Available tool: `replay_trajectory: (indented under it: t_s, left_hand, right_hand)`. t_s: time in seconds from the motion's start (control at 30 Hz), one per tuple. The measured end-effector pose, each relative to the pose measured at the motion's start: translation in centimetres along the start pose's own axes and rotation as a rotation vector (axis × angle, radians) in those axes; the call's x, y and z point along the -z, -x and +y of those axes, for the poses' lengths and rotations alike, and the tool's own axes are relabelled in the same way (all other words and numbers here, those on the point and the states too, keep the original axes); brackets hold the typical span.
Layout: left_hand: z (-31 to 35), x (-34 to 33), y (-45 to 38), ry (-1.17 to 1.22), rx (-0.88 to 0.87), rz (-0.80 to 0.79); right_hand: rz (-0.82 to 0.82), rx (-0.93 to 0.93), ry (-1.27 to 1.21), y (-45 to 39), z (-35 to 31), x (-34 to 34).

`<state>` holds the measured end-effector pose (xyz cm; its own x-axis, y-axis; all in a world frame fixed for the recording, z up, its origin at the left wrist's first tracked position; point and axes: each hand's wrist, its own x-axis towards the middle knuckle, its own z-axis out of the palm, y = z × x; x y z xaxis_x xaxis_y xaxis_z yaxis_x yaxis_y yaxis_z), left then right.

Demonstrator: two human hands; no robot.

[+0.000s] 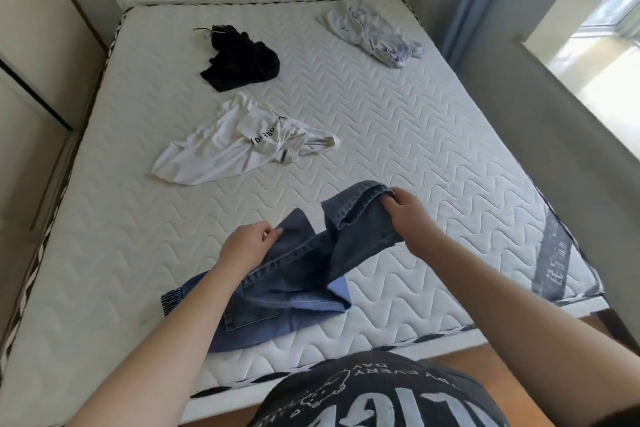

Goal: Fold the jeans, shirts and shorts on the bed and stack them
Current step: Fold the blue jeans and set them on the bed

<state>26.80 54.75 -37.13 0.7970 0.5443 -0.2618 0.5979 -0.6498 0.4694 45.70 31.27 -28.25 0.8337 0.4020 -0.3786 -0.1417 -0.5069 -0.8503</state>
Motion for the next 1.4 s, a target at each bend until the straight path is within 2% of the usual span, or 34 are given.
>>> replay_trajectory:
  t_s: [0.1, 0.27, 0.4, 0.47, 0.63, 0.73, 0.8, 0.87, 1.0, 1.17, 1.4]
  left_hand:
    - [1.5, -0.4, -0.5, -0.047, -0.055, 0.082]
    - [9.7, -0.6, -0.7, 0.183, -0.422, -0.033]
    - [15.9, 0.1, -0.9, 0.263, -0.544, -0.108]
    - [17.9, -0.1, -1.2, 0.274, -0.548, -0.114]
    - [20.5, 0.1, -3.6, 0.400, -0.432, -0.074]
    - [22.0, 1.6, -4.9, 0.395, -0.435, -0.093]
    - [23.1, 2.2, -5.2, 0.332, -0.455, -0.157]
    - [24.6, 2.2, -5.3, 0.251, -0.489, -0.236]
    - [29.0, 0.4, -4.6, 0.201, -0.539, -0.288]
    - [35.2, -4.1, -3.6, 0.495, -0.452, -0.400]
    - [40.4, -10.0, -3.8, 0.566, -0.337, -0.345]
  right_hand:
    - [0.063, 0.061, 0.068, 0.7, -1.4, 1.9]
    - [0.092, 0.084, 0.089, 2.5, -3.1, 3.4]
    - [0.153, 0.093, 0.069, 3.9, -3.3, 4.8]
    - [0.191, 0.077, 0.083, 4.4, -2.9, 6.1]
    - [0.262, 0.075, 0.180, 5.1, -0.6, 11.0]
    - [0.161, 0.121, 0.344, 5.6, 1.8, 14.2]
    - [0.083, 0.118, 0.423, 6.0, 3.3, 16.3]
    - [0.076, 0.098, 0.477, 6.2, 4.7, 18.4]
    - [0.144, 0.071, 0.429, 6.8, 7.7, 21.8]
    - [0.202, 0.049, 0.338, 8.2, 11.8, 25.3]
    - [0.191, 0.004, 0.291, 7.9, 16.2, 28.9]
